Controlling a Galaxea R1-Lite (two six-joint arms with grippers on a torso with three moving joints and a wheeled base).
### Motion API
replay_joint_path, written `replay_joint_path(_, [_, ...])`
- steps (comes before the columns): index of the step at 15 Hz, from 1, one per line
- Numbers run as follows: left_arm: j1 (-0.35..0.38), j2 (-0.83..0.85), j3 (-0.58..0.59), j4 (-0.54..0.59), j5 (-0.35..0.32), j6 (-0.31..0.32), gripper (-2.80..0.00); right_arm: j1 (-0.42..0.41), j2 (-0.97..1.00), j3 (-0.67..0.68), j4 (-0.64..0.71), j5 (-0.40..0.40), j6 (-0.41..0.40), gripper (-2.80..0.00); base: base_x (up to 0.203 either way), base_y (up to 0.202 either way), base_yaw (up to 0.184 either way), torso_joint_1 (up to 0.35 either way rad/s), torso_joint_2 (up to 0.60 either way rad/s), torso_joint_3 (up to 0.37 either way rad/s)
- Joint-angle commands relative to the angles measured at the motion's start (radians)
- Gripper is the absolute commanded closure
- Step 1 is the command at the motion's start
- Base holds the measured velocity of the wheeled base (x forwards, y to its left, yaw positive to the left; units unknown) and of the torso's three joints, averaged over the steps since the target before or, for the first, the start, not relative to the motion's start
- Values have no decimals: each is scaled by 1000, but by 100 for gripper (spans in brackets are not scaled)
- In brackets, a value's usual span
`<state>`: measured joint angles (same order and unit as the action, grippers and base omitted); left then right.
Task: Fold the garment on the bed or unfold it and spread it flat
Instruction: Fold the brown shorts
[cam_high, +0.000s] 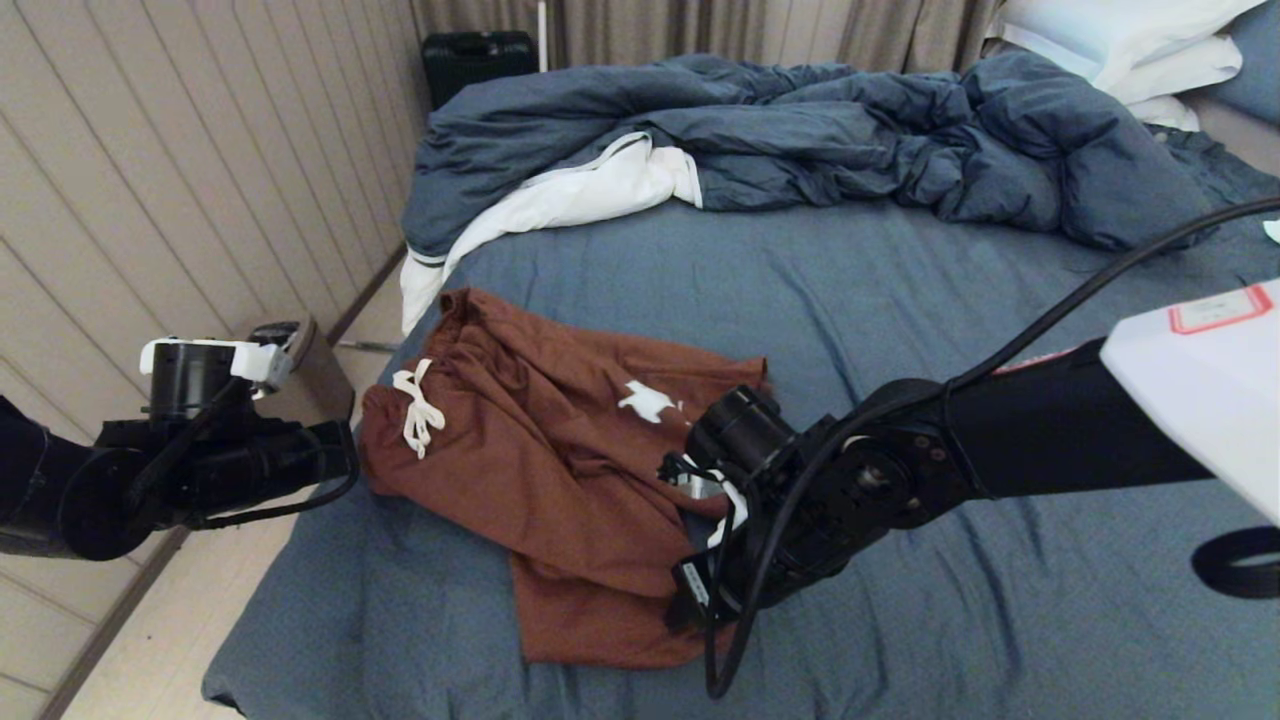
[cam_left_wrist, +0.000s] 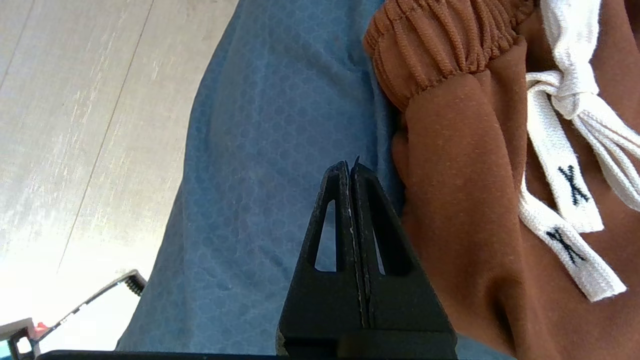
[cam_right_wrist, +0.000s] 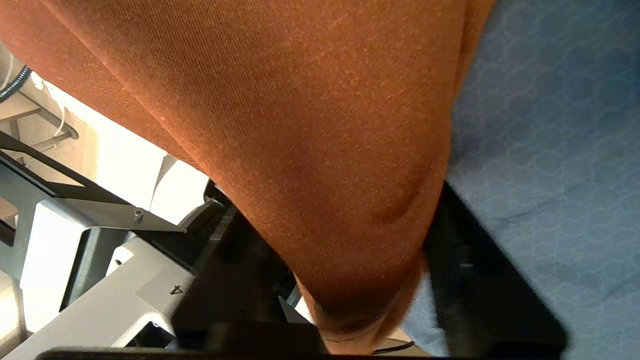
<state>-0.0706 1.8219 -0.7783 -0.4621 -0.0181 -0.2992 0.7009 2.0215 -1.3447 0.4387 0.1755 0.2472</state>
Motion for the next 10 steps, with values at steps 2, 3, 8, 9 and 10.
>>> replay_joint_path(2, [0, 8, -4, -4, 0, -3, 0, -6, -6, -1, 3, -18, 1, 0, 0, 0, 0, 0, 0, 0])
replay_joint_path(3, [0, 7, -4, -4, 0, -3, 0, -10, -6, -1, 1, -59, 1, 0, 0, 0, 0, 0, 0, 0])
replay_joint_path(8, [6, 7, -4, -4, 0, -3, 0, -104, -59, -2, 0, -174, -30, 0, 0, 0, 0, 0, 0, 0])
replay_joint_path(9, [6, 7, -4, -4, 0, -2, 0, -142, -70, -3, 0, -176, -55, 0, 0, 0, 0, 0, 0, 0])
replay_joint_path(10, [6, 7, -2, -4, 0, -1, 0, -184, -80, -5, 0, -177, -76, 0, 0, 0, 0, 0, 0, 0])
